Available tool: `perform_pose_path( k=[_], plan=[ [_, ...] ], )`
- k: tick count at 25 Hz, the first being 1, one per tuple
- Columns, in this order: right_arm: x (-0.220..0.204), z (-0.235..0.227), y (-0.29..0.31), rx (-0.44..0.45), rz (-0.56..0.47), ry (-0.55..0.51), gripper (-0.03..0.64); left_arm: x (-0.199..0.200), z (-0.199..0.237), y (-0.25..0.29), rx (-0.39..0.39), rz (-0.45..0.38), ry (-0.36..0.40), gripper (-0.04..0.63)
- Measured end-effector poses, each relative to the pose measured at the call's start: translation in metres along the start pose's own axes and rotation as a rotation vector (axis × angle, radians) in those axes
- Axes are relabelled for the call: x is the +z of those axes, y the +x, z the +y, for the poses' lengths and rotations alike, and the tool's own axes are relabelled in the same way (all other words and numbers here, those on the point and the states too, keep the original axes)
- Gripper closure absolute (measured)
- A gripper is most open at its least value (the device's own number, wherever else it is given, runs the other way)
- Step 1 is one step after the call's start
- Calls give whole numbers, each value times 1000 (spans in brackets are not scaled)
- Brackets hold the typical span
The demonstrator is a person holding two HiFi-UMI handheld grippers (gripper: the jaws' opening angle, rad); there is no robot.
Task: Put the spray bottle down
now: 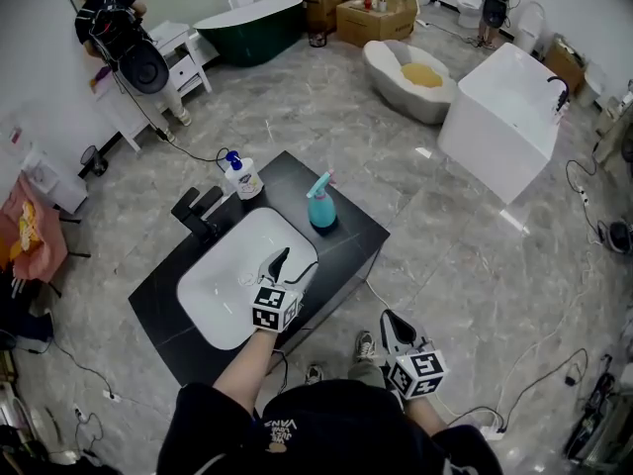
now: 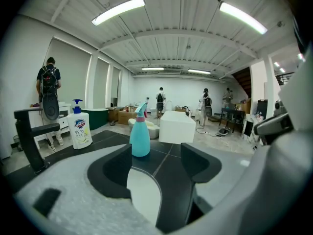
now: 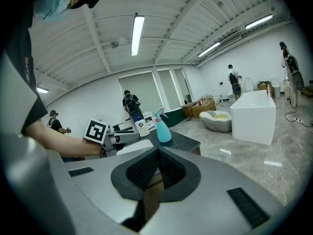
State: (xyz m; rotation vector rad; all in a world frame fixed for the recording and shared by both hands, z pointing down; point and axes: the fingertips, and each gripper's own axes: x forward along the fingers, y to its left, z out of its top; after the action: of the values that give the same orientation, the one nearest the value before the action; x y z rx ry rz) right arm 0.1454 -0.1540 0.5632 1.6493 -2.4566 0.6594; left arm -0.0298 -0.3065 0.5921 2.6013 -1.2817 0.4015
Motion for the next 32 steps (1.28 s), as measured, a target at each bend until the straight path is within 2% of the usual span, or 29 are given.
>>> perform_pose_path(
  k=[5, 8, 11, 19, 26, 32],
  plan=[
    [-10, 23, -11, -20, -18, 5, 614, 3, -14, -35, -43, -32, 30, 300],
    [-15, 37, -16, -30, -27, 6, 614, 6, -18, -56, -58, -56, 46, 357],
    [-20, 49, -20, -43, -33, 7, 615, 7, -21, -76, -75, -83, 53, 441],
    [-30, 73, -30, -83, -62, 1, 614, 4, -30, -127, -115, -122, 84, 541],
    [-41, 92, -36, -99, -63, -5, 614, -4, -37, -163, -140, -132, 110, 570],
    [-44, 103, -35, -95, -63, -19, 615, -9, -33, -188, -147, -135, 95, 577]
  ],
)
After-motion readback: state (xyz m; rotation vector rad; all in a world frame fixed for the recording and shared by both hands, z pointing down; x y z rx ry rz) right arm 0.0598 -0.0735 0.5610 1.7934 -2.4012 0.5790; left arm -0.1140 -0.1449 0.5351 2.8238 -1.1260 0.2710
